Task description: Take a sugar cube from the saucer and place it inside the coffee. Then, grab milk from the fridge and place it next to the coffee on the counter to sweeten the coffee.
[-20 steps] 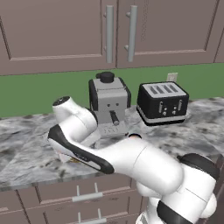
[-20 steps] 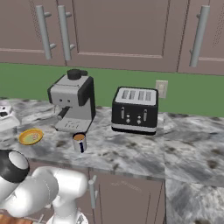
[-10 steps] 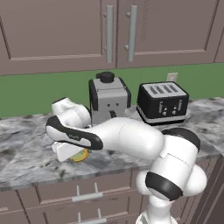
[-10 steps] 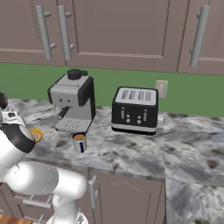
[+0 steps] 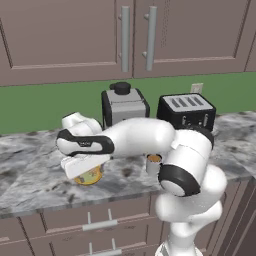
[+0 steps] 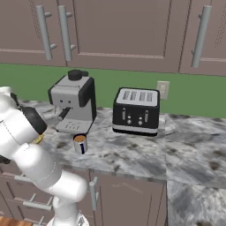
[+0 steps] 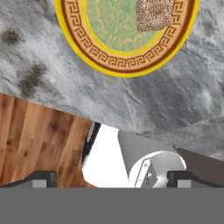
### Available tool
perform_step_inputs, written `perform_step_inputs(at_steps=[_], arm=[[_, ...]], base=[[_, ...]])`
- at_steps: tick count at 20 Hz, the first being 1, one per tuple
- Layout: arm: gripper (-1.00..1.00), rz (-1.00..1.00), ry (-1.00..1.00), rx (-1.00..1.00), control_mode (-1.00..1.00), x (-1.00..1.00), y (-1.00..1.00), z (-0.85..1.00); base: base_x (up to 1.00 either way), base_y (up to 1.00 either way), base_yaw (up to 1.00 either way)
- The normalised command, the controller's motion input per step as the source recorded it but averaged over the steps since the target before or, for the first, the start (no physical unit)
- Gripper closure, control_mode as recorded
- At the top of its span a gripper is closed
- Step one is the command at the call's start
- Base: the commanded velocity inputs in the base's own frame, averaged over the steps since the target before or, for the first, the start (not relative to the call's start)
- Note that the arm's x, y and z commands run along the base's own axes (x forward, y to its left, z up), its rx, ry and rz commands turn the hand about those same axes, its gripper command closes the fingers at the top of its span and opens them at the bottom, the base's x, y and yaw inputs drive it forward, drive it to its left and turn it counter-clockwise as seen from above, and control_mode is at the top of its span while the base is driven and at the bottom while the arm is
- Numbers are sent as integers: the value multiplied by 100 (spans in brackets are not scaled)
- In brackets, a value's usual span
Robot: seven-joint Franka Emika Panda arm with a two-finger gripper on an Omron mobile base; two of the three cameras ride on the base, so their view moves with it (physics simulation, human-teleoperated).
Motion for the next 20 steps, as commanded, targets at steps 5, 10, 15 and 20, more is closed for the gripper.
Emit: perform_step_inputs(at_steps=[5,10,15,20], arm=[[-100,-10,-8,-5,-100,46,0,-38],[-100,-11,-19,-9,-100,37,0,-40],[-100,-9,-20,-4,-100,30,0,-27],[-100,-6,-8,-3,-100,41,0,-17]], base=[[0,0,0],[0,0,0],[0,0,0],[0,0,0]])
